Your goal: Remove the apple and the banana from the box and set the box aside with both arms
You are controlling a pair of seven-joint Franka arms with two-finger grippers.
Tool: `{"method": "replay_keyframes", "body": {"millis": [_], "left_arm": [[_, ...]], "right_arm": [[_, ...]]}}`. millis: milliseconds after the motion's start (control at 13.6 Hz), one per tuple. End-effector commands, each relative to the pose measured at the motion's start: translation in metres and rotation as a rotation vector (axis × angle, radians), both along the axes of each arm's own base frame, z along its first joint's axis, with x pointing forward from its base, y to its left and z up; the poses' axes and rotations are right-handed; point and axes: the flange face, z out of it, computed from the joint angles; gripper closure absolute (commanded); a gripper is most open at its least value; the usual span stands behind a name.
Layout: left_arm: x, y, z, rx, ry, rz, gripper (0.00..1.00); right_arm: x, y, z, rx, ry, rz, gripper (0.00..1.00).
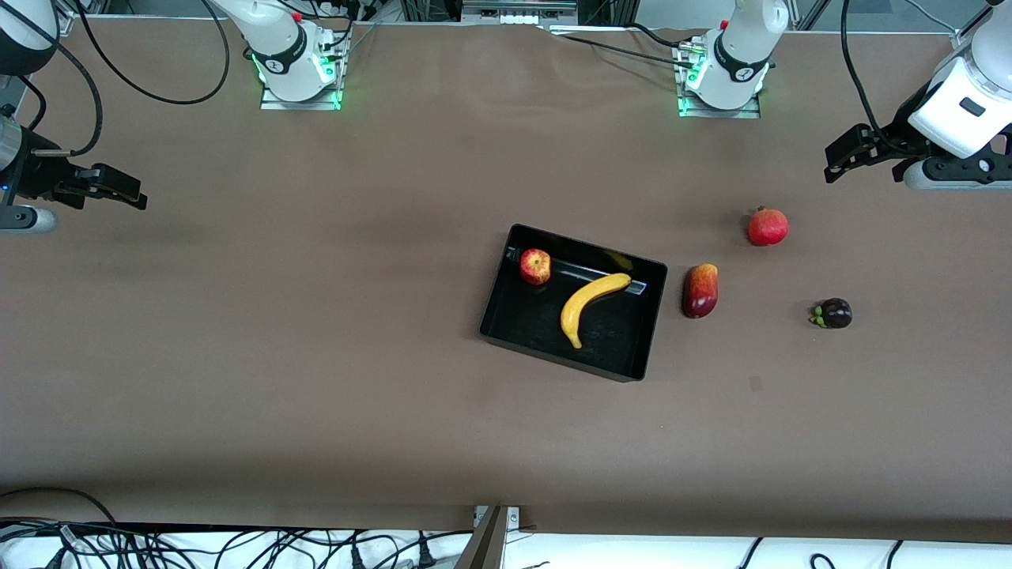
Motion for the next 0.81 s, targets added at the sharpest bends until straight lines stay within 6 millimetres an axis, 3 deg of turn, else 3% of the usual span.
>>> {"method": "replay_keyframes", "body": {"millis": [0, 221, 368, 589, 736], "left_arm": [[-0.001, -0.003, 0.0, -0.001, 0.004, -0.01, 0.0], [-0.001, -0.004, 0.0, 0.001, 0.004, -0.018, 0.0], [0.002, -0.026, -0.008, 0.002, 0.016, -0.047, 0.0], [0.011, -0.092, -0.043, 0.0, 0.054, -0.074, 0.0], [0.011, -0.157, -0.076, -0.013, 0.065, -0.057, 0.0]], "right_arm": [[0.001, 0.0, 0.003, -0.005, 0.009, -0.005, 0.0], [0.002, 0.0, 0.004, -0.005, 0.006, -0.005, 0.0], [0.002, 0.0, 0.004, -0.005, 0.007, -0.005, 0.0], [0.002, 0.0, 0.004, -0.005, 0.007, -0.005, 0.0], [0.002, 0.0, 0.004, -0.005, 0.006, -0.005, 0.0]]}}
